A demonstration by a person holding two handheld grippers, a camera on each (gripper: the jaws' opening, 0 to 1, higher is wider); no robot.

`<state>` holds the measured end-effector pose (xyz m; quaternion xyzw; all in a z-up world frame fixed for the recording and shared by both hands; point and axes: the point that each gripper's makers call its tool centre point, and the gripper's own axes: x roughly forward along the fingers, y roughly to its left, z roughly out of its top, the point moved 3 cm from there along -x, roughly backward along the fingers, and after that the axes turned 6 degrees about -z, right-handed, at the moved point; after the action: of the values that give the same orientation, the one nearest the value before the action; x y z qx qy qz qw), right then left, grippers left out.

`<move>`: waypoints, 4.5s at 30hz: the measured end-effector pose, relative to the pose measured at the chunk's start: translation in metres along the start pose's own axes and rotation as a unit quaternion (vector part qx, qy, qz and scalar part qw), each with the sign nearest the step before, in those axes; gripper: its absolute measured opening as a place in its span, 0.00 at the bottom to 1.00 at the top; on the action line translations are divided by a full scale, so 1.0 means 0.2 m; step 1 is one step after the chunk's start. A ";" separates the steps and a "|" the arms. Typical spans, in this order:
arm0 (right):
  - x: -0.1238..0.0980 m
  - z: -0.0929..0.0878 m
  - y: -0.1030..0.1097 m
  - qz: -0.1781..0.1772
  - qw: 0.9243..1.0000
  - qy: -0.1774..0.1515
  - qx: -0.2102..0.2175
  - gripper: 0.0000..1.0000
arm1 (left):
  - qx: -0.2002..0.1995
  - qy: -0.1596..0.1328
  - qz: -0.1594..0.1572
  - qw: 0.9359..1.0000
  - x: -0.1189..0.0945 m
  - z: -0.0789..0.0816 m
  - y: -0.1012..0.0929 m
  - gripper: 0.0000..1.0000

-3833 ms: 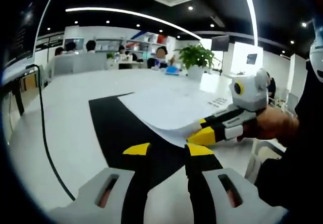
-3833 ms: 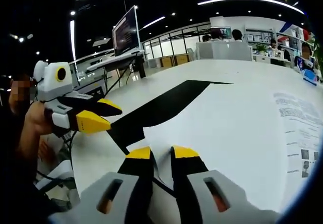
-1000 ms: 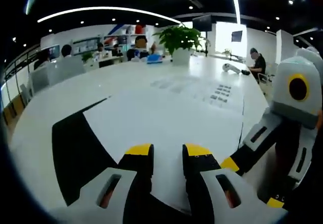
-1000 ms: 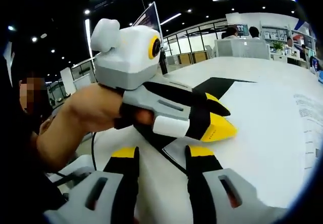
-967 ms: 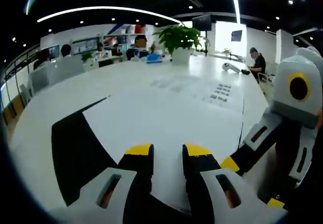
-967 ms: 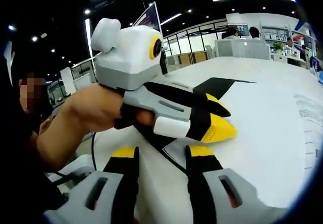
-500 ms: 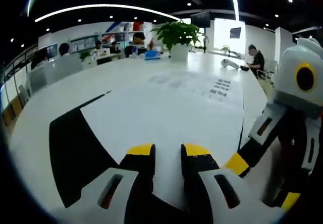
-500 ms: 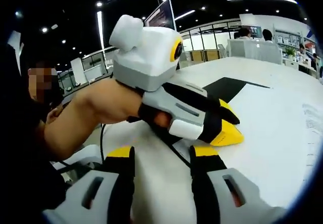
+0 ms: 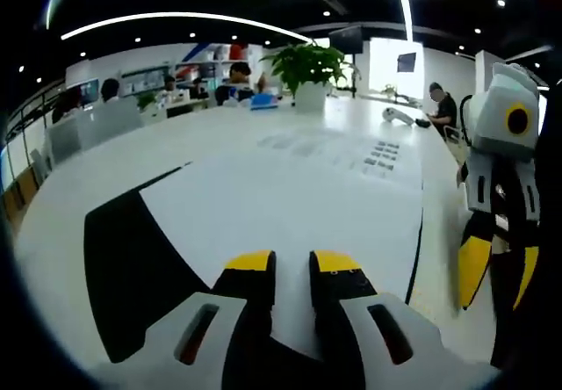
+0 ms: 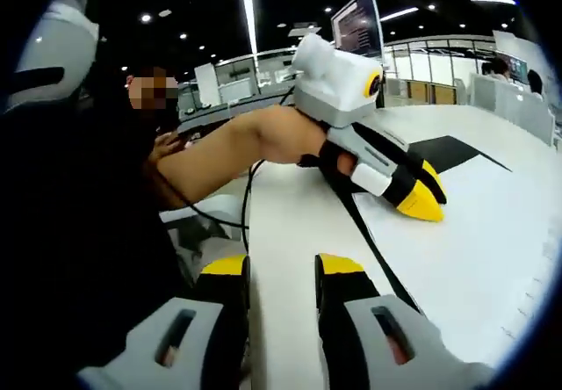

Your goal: Flip through the bound document one page at a time

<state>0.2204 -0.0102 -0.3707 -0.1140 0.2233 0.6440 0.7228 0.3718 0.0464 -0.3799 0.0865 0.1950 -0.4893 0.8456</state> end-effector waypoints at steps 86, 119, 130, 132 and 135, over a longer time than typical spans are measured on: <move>-0.35 0.05 -1.35 -0.168 0.984 -0.032 0.056 0.02 | 0.020 0.026 -0.024 0.999 0.00 0.01 0.00 0.17; -0.33 0.07 -1.76 -0.243 0.962 -0.025 0.120 0.02 | 0.026 0.024 -0.028 0.999 0.01 0.02 -0.01 0.17; -0.31 0.08 -1.79 -0.260 0.955 -0.043 0.136 0.02 | 0.025 0.022 -0.030 0.999 0.00 0.02 -0.01 0.17; -0.31 0.08 -1.77 -0.264 0.957 -0.031 0.114 0.02 | 0.024 0.022 -0.030 0.999 0.00 0.02 -0.01 0.17; -0.31 0.08 -1.69 -0.248 0.966 -0.006 0.071 0.02 | 0.022 0.022 -0.028 0.999 0.00 0.02 -0.01 0.17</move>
<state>0.5508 -0.1062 -0.3689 -0.1099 0.2288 0.4280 0.8674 0.3714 0.0440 -0.3760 0.1101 0.2049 -0.5146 0.8253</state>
